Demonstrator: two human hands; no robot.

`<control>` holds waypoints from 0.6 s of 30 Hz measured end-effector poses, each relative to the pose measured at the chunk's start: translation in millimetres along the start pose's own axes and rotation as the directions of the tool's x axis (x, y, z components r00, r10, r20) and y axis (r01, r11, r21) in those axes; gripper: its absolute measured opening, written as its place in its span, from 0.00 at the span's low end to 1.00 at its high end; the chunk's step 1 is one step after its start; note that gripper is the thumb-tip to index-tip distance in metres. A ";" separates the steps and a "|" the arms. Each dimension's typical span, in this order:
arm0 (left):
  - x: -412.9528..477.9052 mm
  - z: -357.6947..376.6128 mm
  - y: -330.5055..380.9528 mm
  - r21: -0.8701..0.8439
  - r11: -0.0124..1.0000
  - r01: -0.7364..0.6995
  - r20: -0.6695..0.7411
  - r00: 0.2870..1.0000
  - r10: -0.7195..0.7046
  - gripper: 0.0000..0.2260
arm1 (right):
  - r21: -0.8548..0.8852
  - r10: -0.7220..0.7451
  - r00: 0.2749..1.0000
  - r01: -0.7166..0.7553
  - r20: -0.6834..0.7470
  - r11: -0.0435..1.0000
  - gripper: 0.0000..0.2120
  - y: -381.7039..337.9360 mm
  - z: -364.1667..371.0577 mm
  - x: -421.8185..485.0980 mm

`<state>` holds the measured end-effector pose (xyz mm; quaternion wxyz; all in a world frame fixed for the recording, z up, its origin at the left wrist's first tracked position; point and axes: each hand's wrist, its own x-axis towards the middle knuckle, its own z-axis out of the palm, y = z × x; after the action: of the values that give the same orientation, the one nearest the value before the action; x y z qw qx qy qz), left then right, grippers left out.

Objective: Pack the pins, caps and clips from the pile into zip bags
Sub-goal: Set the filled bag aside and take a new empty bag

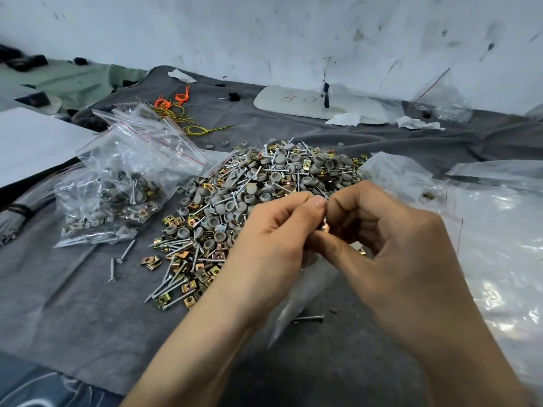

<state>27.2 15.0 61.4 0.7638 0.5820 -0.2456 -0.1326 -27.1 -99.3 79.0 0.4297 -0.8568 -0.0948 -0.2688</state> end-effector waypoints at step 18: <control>3.7 2.1 -7.5 0.267 0.943 -0.198 0.043 0.980 0.194 0.16 | 0.215 0.140 0.990 -0.137 0.002 0.967 0.13 15.2 -20.5 -4.8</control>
<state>29.8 9.2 55.5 0.6846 0.6523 -0.3242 -0.0260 -32.9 -124.4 76.0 0.5382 -0.8080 -0.0603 -0.2319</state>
